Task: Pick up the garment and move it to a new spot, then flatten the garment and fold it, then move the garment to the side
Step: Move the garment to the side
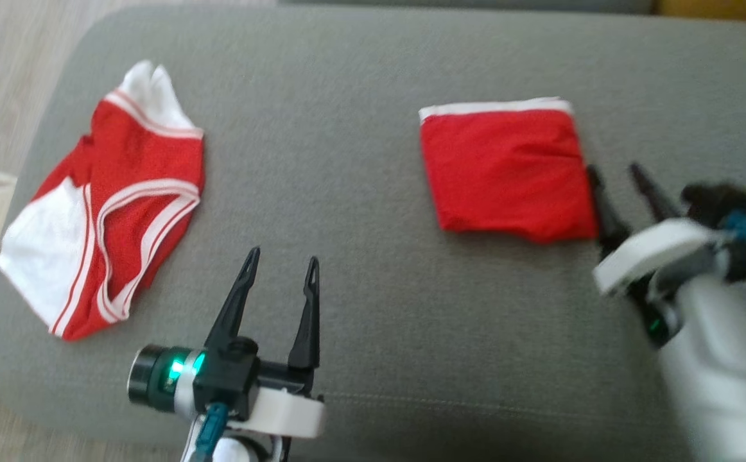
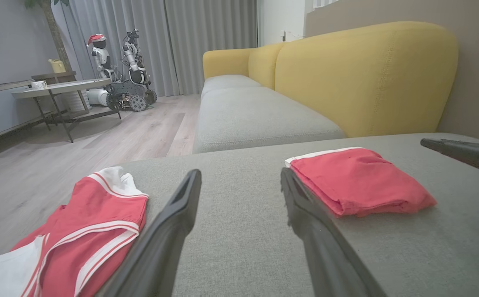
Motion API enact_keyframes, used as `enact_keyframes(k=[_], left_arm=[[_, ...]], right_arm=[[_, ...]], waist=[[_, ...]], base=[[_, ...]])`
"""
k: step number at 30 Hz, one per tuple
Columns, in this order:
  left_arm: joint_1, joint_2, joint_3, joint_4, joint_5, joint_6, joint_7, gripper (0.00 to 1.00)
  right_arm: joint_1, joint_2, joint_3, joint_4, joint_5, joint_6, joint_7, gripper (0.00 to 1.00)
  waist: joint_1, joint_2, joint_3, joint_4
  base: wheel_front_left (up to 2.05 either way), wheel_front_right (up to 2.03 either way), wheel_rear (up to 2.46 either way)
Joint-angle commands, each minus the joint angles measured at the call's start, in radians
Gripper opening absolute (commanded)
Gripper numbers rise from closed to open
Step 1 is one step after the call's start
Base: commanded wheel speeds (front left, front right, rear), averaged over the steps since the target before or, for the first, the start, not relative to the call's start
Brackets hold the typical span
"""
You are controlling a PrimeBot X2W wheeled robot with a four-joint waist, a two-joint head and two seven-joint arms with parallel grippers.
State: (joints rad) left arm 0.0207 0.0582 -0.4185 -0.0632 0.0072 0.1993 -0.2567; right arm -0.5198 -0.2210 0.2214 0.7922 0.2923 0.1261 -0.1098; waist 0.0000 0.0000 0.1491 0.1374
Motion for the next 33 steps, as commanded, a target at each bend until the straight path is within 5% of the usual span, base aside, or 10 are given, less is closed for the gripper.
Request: enact_keyframes(k=[1,13,14,16,33], left_arm=[[-0.048,-0.004,0.021,-0.032,-0.002,0.005,-0.005,1.00],[-0.140,-0.007,-0.049,-0.012,-0.016,0.031,-0.005,1.00],[-0.144,-0.007,-0.052,-0.011,-0.016,0.033,-0.005,1.00],[-0.152,-0.007,-0.056,-0.008,-0.017,0.038,-0.005,1.00],[-0.190,0.019,-0.050,-0.015,-0.004,0.040,-0.005,1.00]], right_arm=[[-0.033,-0.018,0.017,-0.004,0.011,0.005,0.018,1.00],[-0.223,-0.127,0.121,0.185,0.111,0.005,0.180,1.00],[-0.228,-0.128,0.137,0.190,0.124,0.005,0.194,0.81],[-0.237,-0.134,0.163,0.195,0.144,0.005,0.206,0.00],[-0.254,-0.306,0.280,0.072,0.239,0.005,0.150,0.00]], waist=[[0.0000,0.0000,0.043,0.037],[0.0000,0.0000,0.151,0.091],[0.0000,0.0000,0.155,0.091],[0.0000,0.0000,0.162,0.088],[0.0000,0.0000,0.211,-0.102]], base=[[0.00,0.00,0.00],[0.00,0.00,0.00],[0.00,0.00,0.00],[0.00,0.00,0.00],[0.00,0.00,0.00]])
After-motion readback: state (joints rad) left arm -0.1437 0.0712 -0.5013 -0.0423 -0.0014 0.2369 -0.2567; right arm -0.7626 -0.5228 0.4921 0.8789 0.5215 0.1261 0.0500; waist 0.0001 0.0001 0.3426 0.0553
